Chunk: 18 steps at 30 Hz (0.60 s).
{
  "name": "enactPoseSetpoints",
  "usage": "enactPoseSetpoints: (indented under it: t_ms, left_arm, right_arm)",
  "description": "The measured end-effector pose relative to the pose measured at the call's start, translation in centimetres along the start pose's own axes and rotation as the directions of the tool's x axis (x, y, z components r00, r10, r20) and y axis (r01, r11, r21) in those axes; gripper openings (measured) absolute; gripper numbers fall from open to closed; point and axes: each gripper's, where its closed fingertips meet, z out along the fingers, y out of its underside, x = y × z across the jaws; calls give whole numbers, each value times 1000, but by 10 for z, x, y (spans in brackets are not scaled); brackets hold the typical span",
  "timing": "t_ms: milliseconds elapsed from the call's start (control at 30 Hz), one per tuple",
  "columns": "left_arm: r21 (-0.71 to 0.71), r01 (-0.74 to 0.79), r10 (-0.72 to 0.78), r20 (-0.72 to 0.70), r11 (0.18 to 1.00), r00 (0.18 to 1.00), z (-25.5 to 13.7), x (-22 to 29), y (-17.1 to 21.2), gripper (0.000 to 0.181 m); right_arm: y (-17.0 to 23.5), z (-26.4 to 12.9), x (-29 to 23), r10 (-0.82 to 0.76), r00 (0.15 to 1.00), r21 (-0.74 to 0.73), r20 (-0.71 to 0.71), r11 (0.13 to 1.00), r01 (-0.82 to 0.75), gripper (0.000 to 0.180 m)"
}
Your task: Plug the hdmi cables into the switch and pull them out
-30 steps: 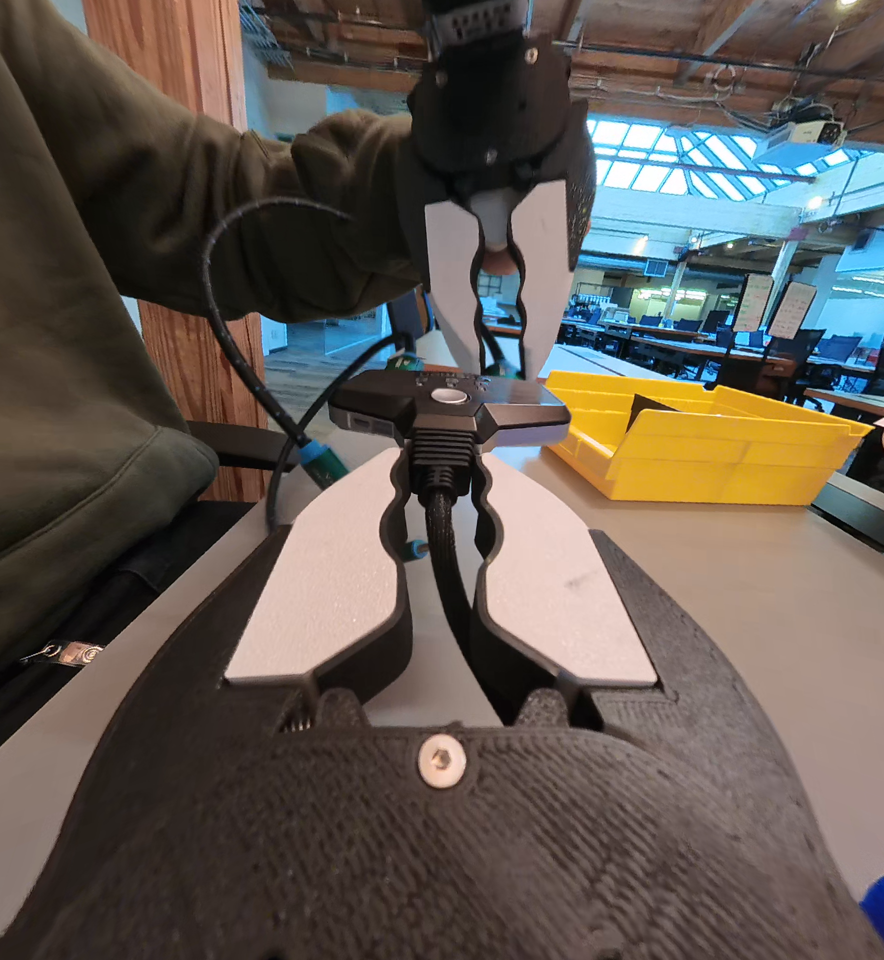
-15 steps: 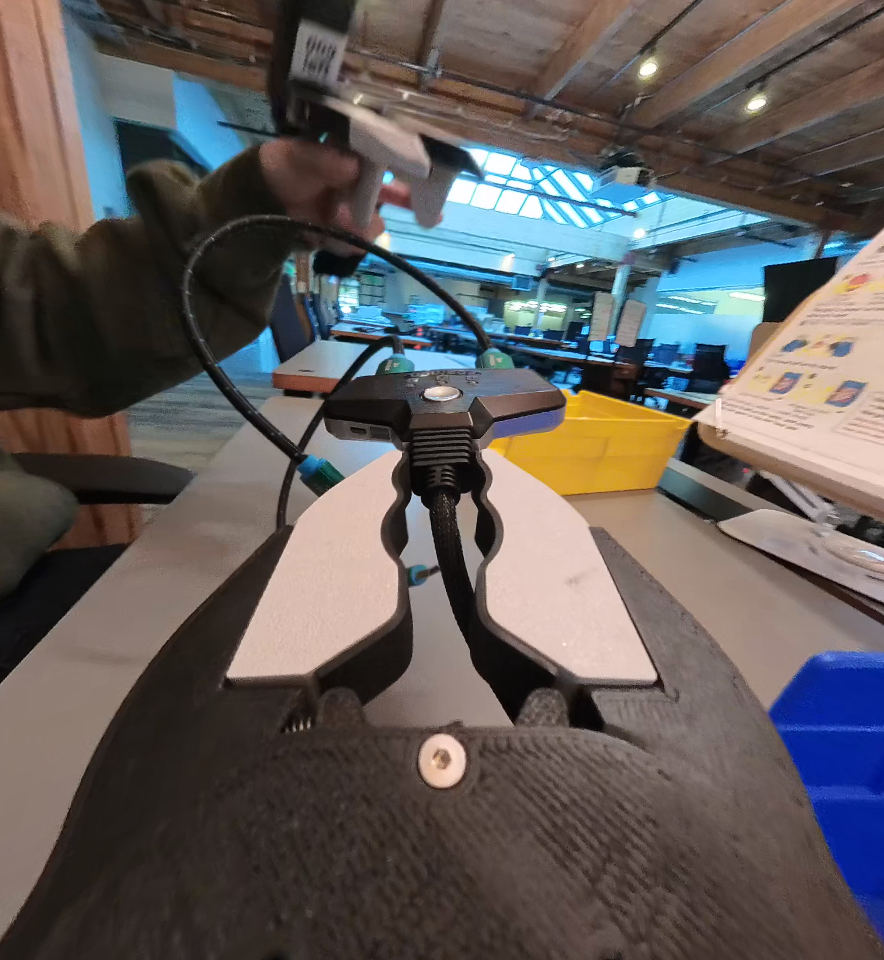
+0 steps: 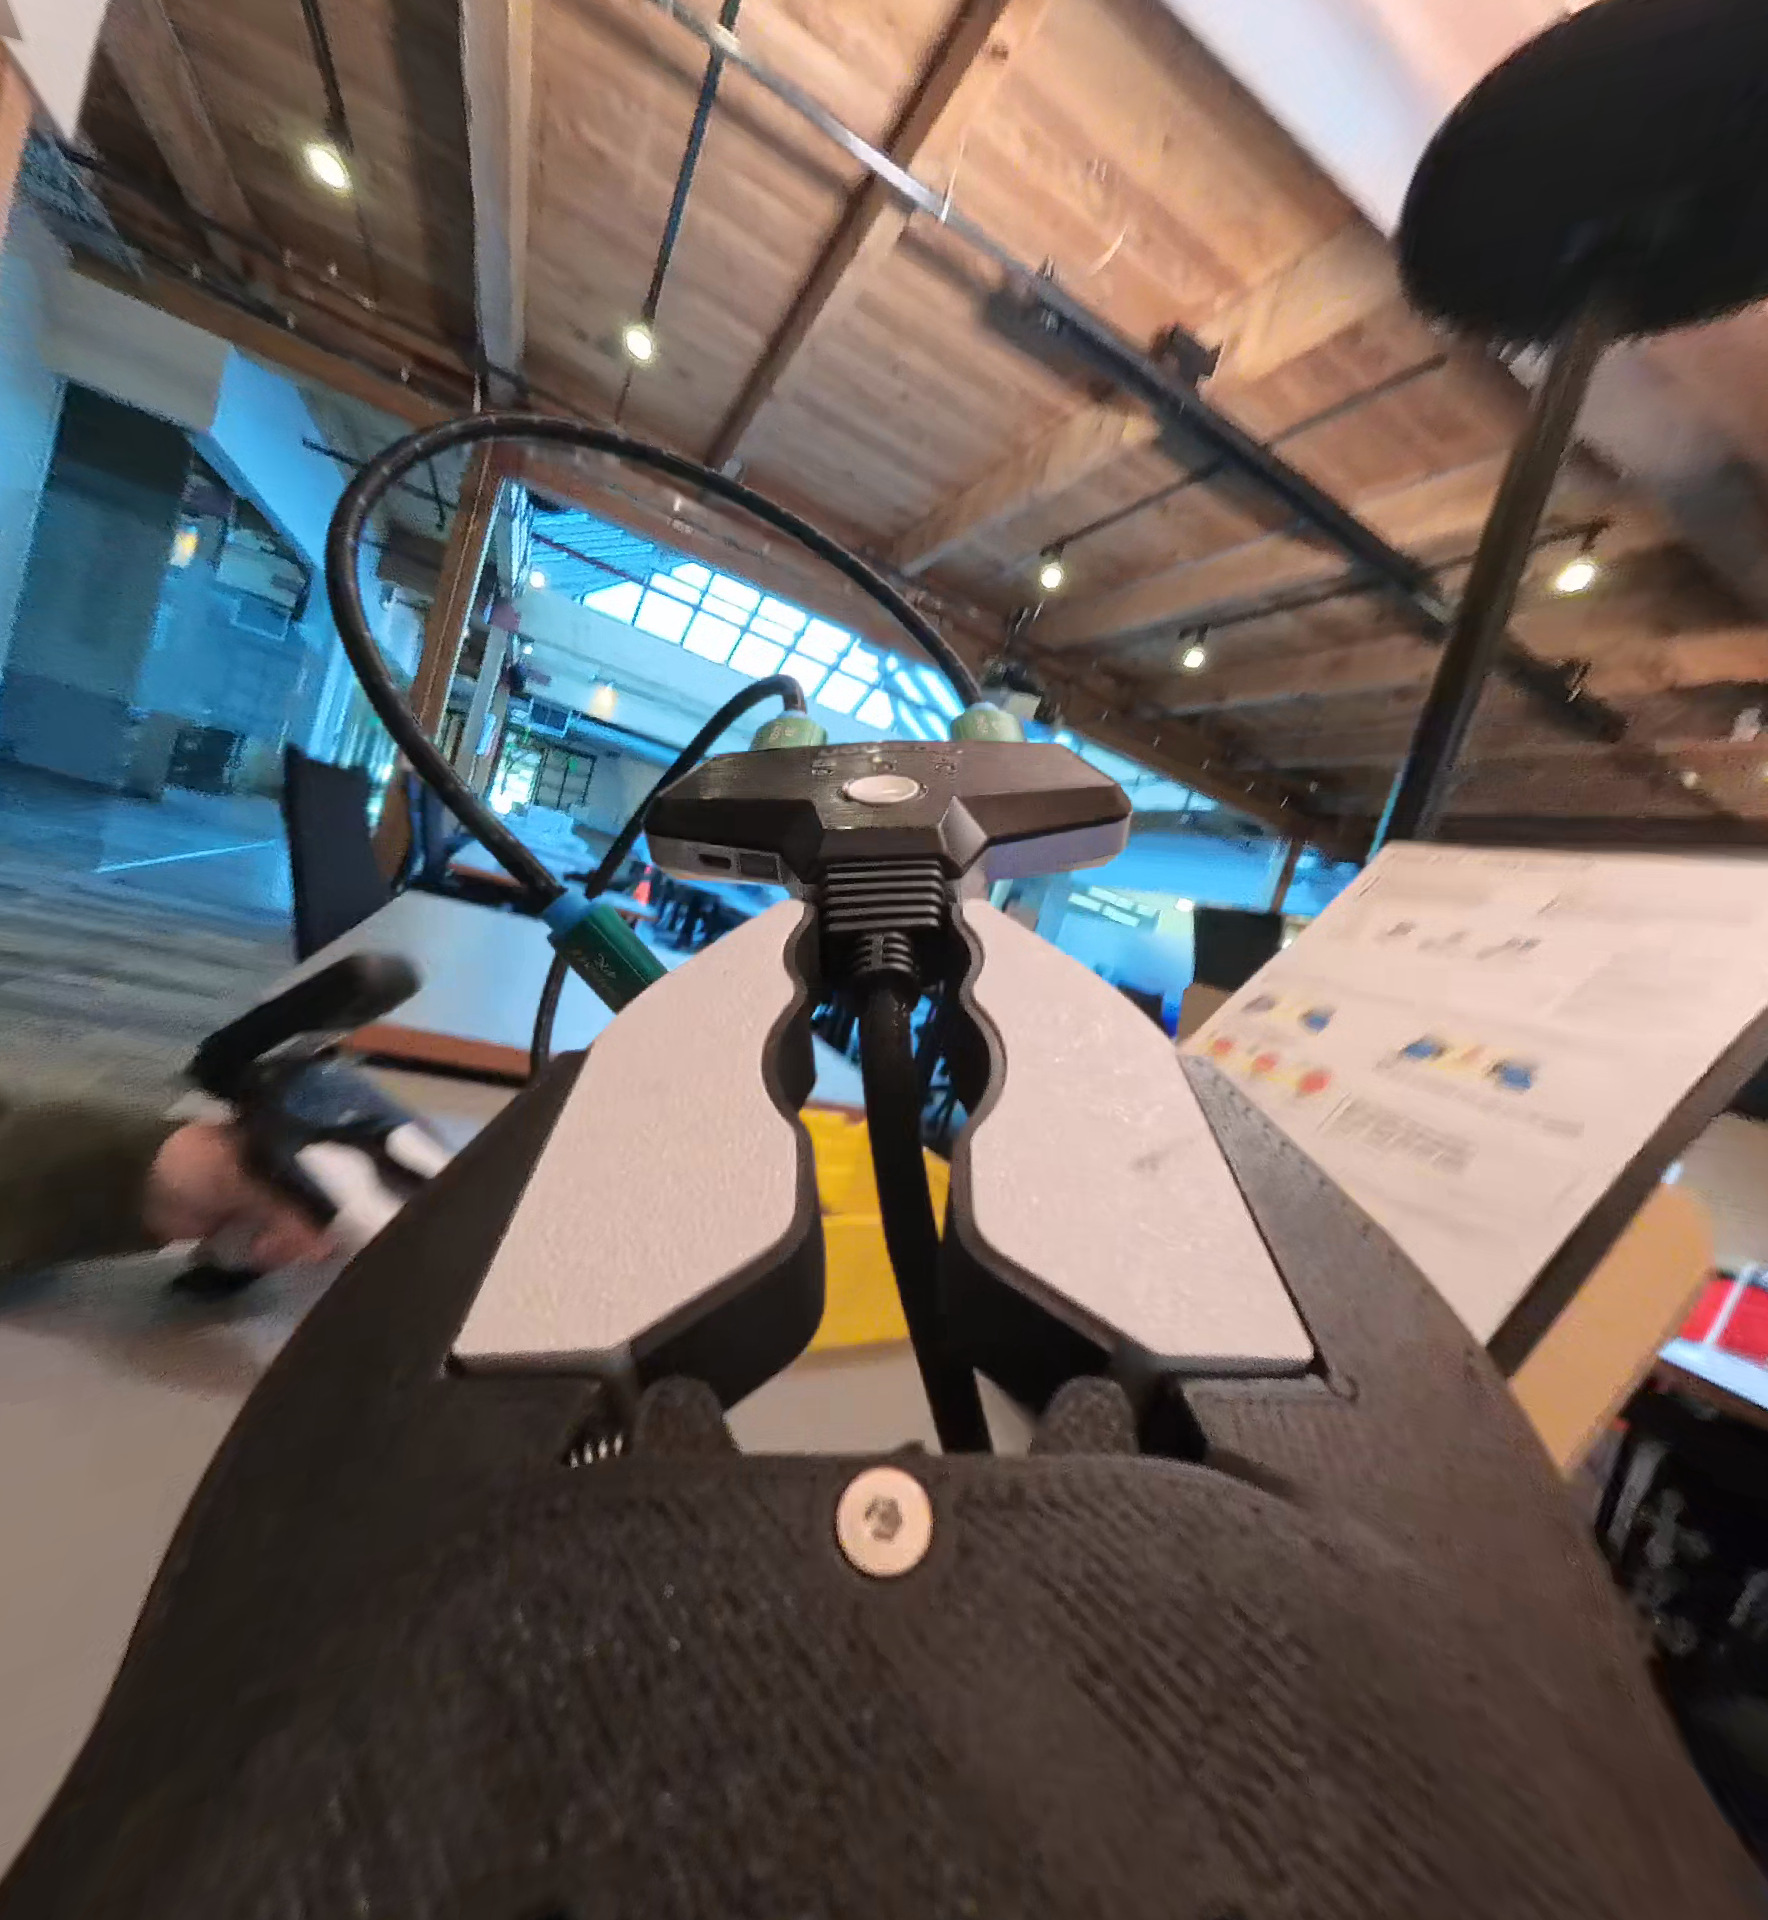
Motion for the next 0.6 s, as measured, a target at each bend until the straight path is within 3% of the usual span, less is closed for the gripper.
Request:
enactPoseSetpoints:
  t_ms: [200,333,467,600]
  left_arm:
    - [3,-47,47,49,999,998,8,0,-4,42]
    - [-5,-80,81,61,997,995,9,2,-3,40]
    - [8,-124,123,68,992,990,8,5,-5,36]
    - [-16,-148,149,77,989,986,10,7,-2,36]
  right_arm:
    - [-48,-10,118,4,986,215,-164,976,31,22]
    - [-23,-59,172,71,932,270,-355,963,29,22]
    - [27,-124,191,89,837,173,-540,985,7,22]
    - [35,-157,186,-78,794,-52,-603,997,58,22]
